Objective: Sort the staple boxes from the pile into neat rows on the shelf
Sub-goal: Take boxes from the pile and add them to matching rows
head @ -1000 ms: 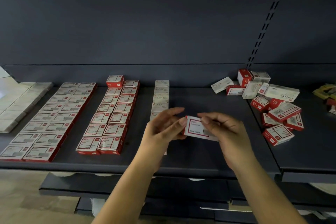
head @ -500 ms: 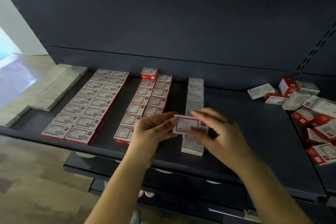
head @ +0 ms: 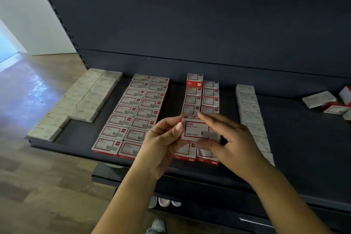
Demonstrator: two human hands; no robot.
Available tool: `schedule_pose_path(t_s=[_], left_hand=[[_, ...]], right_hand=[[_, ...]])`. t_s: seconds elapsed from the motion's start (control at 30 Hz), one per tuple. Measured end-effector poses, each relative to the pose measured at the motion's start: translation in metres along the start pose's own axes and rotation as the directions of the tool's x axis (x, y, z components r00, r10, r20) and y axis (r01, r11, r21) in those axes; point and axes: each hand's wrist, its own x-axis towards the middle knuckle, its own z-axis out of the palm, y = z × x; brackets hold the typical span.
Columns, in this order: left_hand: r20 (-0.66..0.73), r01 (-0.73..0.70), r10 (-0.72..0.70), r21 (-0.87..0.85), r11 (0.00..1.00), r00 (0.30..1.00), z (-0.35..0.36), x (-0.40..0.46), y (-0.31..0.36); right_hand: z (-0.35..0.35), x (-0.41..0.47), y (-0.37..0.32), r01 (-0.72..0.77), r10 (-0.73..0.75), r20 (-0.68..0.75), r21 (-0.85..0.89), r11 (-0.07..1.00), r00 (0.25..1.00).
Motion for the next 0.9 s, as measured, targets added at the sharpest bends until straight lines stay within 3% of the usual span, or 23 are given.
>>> schedule_pose_path(t_s=[0.3,0.37,0.43,0.47,0.5,0.53,0.57,0.6,0.63,0.73,0.9], left_hand=[[0.077,0.065,-0.058,-0.090,0.994,0.995,-0.062,0.013,0.050],[0.033,0.043,-0.042,-0.007,0.999,0.999,-0.072,0.015,0.063],[-0.056,-0.081,0.100,0.277,0.958,0.993,-0.081,0.020,0.075],[-0.032,-0.197,0.247,0.511,0.837,0.968,-0.086,0.023,0.080],[0.095,-0.327,0.385,0.731,0.598,0.918,-0.092,0.026,0.084],[0.275,-0.423,0.432,0.857,0.294,0.859,-0.098,0.030,0.089],[0.424,-0.473,0.415,0.881,0.017,0.805,-0.104,0.034,0.092],[0.519,-0.487,0.350,0.854,-0.181,0.780,-0.109,0.039,0.096],[0.568,-0.489,0.267,0.815,-0.309,0.778,-0.113,0.043,0.100],[0.583,-0.468,0.110,0.739,-0.485,0.805,-0.115,0.055,0.109],[0.540,-0.439,0.024,0.708,-0.553,0.841,-0.107,0.075,0.117]], right_hand=[[0.047,0.049,-0.029,0.002,-0.002,0.029,-0.002,1.000,1.000],[0.061,0.060,-0.031,-0.014,0.014,0.007,-0.037,0.999,1.000],[0.075,0.072,-0.030,-0.035,0.034,-0.015,-0.082,0.996,0.999],[0.082,0.079,-0.028,-0.053,0.052,-0.019,-0.098,0.994,0.998],[0.088,0.085,-0.026,-0.077,0.076,-0.015,-0.110,0.991,0.997],[0.093,0.092,-0.025,-0.093,0.093,-0.004,-0.117,0.989,0.996],[0.098,0.098,-0.024,-0.099,0.101,0.011,-0.116,0.988,0.995],[0.102,0.104,-0.023,-0.112,0.116,0.030,-0.114,0.987,0.993],[0.105,0.109,-0.021,-0.131,0.137,0.045,-0.116,0.985,0.990],[0.113,0.125,-0.019,-0.164,0.175,0.075,-0.133,0.977,0.982],[0.118,0.143,-0.016,-0.160,0.169,0.096,-0.094,0.983,0.981]])
